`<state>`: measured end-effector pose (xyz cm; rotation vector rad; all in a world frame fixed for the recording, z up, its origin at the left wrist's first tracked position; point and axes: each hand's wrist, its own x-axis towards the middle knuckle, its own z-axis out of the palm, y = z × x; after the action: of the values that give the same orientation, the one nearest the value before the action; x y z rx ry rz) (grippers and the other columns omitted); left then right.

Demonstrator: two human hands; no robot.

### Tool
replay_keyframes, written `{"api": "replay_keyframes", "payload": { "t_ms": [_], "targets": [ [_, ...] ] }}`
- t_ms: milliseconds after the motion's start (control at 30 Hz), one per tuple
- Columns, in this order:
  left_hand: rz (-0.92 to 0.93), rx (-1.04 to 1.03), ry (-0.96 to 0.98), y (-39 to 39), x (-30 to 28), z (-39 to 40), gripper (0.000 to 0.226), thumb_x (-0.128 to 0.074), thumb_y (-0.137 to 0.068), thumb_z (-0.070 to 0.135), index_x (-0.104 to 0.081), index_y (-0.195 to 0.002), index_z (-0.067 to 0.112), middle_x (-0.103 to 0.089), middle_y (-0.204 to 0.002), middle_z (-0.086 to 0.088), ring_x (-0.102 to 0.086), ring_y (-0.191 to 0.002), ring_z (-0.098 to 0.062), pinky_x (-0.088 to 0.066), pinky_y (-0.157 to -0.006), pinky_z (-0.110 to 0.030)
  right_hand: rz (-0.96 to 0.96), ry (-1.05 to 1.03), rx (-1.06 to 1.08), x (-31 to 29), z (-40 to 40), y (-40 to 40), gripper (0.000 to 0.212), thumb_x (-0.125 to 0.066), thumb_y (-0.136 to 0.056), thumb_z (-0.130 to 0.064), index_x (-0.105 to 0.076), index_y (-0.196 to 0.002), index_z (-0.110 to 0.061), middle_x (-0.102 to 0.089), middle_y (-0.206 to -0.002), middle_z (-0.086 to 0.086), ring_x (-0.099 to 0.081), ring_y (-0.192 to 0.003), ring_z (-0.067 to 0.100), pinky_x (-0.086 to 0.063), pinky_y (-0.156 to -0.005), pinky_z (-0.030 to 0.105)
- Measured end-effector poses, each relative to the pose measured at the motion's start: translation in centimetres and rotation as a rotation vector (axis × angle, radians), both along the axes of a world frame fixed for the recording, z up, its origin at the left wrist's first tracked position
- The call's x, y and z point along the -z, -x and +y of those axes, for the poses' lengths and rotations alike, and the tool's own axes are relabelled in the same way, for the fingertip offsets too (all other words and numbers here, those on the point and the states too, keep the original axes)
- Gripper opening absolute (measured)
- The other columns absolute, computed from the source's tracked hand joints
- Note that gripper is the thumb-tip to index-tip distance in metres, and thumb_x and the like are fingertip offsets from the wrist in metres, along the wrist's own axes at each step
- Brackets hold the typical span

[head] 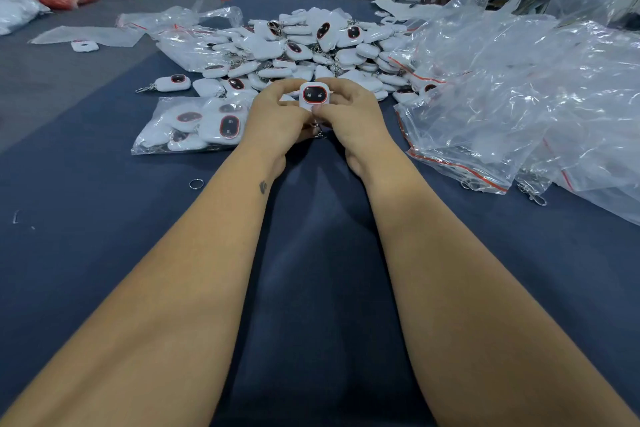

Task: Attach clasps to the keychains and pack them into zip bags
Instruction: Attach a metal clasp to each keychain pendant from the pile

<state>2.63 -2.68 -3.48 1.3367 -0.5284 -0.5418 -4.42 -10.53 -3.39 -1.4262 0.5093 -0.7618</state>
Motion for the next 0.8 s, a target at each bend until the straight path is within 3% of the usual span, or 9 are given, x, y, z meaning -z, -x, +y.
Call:
{"api": "replay_keyframes", "payload": {
  "t_ms": [200, 333, 467, 533, 633, 800],
  "targets": [
    [0.027, 0.024, 0.004, 0.17, -0.36, 0.20, 0.034, -0.057, -0.084, -0.008, -0.066, -0.095, 0.023, -0.070, -0.091, -0.011, -0.066, -0.069, -0.017, -0.059, -0.069, -0.025, 0.019, 0.078, 0.046, 0.34, 0.09, -0.18, 0.028, -0.062, -0.086, 0.007, -0.062, -0.110, -0.007, -0.074, -0.096, 0.012, -0.068, -0.080, 0.020, -0.057, -0.069, 0.029],
    [0.014, 0.043, -0.002, 0.24, -0.30, 0.20, 0.032, -0.057, -0.085, -0.006, -0.066, -0.096, 0.024, -0.071, -0.089, -0.009, -0.065, -0.069, -0.016, -0.057, -0.067, -0.023, 0.026, 0.107, 0.098, 0.49, 0.18, -0.32, 0.028, -0.062, -0.086, 0.006, -0.063, -0.108, -0.011, -0.073, -0.096, 0.010, -0.068, -0.080, 0.018, -0.055, -0.062, 0.024],
    [0.008, 0.043, -0.018, 0.24, -0.28, 0.17, 0.031, -0.061, -0.086, -0.003, -0.064, -0.096, 0.026, -0.071, -0.087, -0.007, -0.066, -0.067, -0.013, -0.055, -0.063, -0.021, 0.040, 0.103, 0.102, 0.50, 0.13, -0.35, 0.032, -0.062, -0.083, 0.010, -0.061, -0.105, -0.013, -0.072, -0.097, 0.013, -0.070, -0.090, 0.027, -0.060, -0.074, 0.034],
    [0.014, 0.044, -0.017, 0.26, -0.31, 0.16, 0.028, -0.061, -0.087, -0.001, -0.064, -0.094, 0.025, -0.070, -0.086, -0.006, -0.065, -0.062, -0.012, -0.055, -0.061, -0.021, 0.044, 0.108, 0.101, 0.44, 0.13, -0.30, 0.033, -0.061, -0.081, 0.012, -0.061, -0.103, -0.012, -0.072, -0.095, 0.013, -0.070, -0.088, 0.029, -0.060, -0.070, 0.034],
    [0.015, 0.033, -0.028, 0.28, -0.38, 0.09, 0.025, -0.058, -0.088, 0.000, -0.063, -0.093, 0.024, -0.068, -0.083, -0.004, -0.063, -0.058, -0.010, -0.056, -0.061, -0.022, 0.048, 0.121, 0.098, 0.41, 0.08, -0.17, 0.031, -0.060, -0.083, 0.013, -0.061, -0.101, -0.012, -0.070, -0.089, 0.010, -0.066, -0.073, 0.016, -0.052, -0.055, 0.020],
    [0.019, 0.014, -0.053, 0.25, -0.48, -0.09, 0.025, -0.056, -0.089, -0.002, -0.065, -0.097, 0.020, -0.068, -0.085, -0.006, -0.063, -0.063, -0.013, -0.059, -0.064, -0.024, 0.094, 0.169, 0.106, 0.63, -0.13, -0.20, 0.029, -0.057, -0.086, 0.009, -0.061, -0.104, -0.013, -0.072, -0.097, 0.012, -0.066, -0.069, 0.009, -0.054, -0.061, 0.023]
  ]
}}
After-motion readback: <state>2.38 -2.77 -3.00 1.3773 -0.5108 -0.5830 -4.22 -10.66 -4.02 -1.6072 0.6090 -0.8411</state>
